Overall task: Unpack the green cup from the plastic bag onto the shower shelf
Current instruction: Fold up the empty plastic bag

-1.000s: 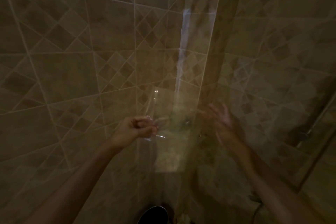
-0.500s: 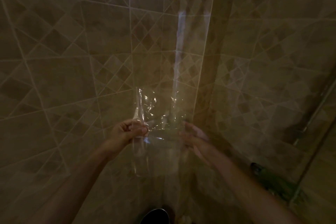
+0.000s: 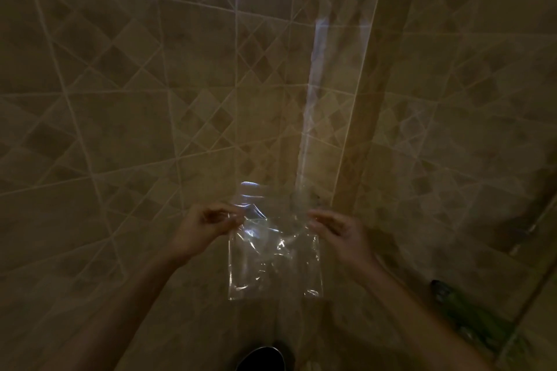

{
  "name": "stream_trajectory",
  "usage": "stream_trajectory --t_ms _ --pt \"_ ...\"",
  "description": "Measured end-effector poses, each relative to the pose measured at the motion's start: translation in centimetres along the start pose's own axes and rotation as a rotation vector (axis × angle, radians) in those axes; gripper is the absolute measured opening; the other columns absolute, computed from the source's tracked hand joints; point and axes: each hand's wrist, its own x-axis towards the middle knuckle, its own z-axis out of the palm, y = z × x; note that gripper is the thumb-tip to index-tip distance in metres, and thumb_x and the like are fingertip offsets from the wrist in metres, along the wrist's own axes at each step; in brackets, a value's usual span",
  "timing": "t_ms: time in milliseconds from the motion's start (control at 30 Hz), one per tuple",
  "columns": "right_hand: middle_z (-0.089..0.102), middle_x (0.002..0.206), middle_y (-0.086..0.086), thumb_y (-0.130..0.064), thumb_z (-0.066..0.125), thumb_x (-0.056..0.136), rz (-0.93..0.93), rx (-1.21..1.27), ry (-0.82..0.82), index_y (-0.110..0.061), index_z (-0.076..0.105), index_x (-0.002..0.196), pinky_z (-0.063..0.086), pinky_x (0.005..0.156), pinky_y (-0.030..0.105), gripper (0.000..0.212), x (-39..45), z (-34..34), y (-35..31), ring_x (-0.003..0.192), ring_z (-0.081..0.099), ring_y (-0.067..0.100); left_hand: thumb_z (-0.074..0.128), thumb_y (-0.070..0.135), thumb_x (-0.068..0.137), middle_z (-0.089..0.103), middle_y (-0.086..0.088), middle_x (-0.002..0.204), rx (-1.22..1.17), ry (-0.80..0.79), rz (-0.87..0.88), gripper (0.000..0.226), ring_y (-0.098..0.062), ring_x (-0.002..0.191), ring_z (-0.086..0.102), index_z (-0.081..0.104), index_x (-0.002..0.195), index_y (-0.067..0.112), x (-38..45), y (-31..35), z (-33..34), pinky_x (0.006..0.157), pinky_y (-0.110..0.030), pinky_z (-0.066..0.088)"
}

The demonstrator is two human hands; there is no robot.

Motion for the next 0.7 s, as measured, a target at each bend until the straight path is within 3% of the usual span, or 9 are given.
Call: stream_trajectory --t_ms 100,200,267,333,400,533,700 --pt "0.078 0.087 -0.012 0.004 0.084 0.072 0.012 -0.046 -0.032 -0.031 0.071 0.11 0.057 0.08 0.021 0.053 0.2 -0.4 0.2 0.08 0.07 0.001 0.086 0.005 0.07 0.077 0.009 0.091 0.096 -0.048 -0.001 0.053 -0.011 0.077 0.067 0.072 0.117 0.025 0.1 -0.1 0.0 0.075 -0.022 0.059" --pt "0.076 0.08 -0.007 0.01 0.084 0.07 -0.015 -0.103 -0.032 -0.022 0.067 0.12 0.056 0.074 0.014 0.061 0.4 -0.7 0.5 0.074 0.068 -0.003 0.084 -0.01 0.07 0.069 -0.006 0.094 0.227 -0.019 0.019 0.069 -0.012 0.078 0.065 0.063 0.129 0.016 0.6 -0.4 0.0 0.074 -0.02 0.058" --pt "0.072 0.08 -0.005 0.01 0.083 0.072 -0.034 -0.152 -0.038 -0.008 0.068 0.124 0.055 0.072 0.013 0.057 0.4 -0.9 0.5 0.069 0.066 -0.006 0.081 -0.014 0.071 0.065 -0.006 0.087 0.275 -0.007 0.058 0.066 -0.008 0.076 0.068 0.061 0.131 0.008 0.7 -0.2 0.3 0.075 -0.02 0.058" --pt "0.071 0.078 -0.002 0.01 0.083 0.073 -0.064 -0.207 -0.037 -0.001 0.069 0.122 0.052 0.07 0.01 0.052 0.2 -0.9 0.4 0.066 0.065 -0.007 0.082 -0.012 0.072 0.066 -0.006 0.085 0.326 -0.006 0.083 0.06 -0.013 0.078 0.07 0.064 0.126 0.006 0.8 -0.1 0.4 0.078 -0.025 0.06" --pt "0.072 0.076 0.003 0.009 0.083 0.073 -0.089 -0.25 -0.02 -0.003 0.07 0.119 0.052 0.069 0.011 0.048 -0.1 -0.9 0.1 0.065 0.064 -0.005 0.083 -0.008 0.073 0.067 -0.005 0.085 0.39 0.008 0.105 0.054 -0.018 0.078 0.07 0.068 0.122 0.009 0.8 0.0 0.6 0.079 -0.028 0.059" --pt "0.073 0.078 0.012 0.007 0.082 0.076 -0.107 -0.269 -0.017 -0.019 0.068 0.12 0.054 0.071 0.017 0.053 -0.9 -0.9 -0.7 0.067 0.062 0.003 0.082 -0.003 0.077 0.064 0.006 0.081 0.5 -0.026 0.177 0.046 -0.004 0.07 0.064 0.07 0.12 0.009 0.9 0.1 0.7 0.072 -0.022 0.055" --pt "0.074 0.086 0.013 0.002 0.077 0.083 -0.145 -0.338 -0.055 -0.022 0.067 0.121 0.053 0.074 0.015 0.046 -1.9 -1.4 -1.1 0.075 0.063 0.003 0.078 0.007 0.085 0.062 -0.001 0.07 0.65 -0.117 0.262 0.043 -0.016 0.068 0.065 0.069 0.127 0.01 0.8 0.0 0.8 0.071 -0.033 0.056"
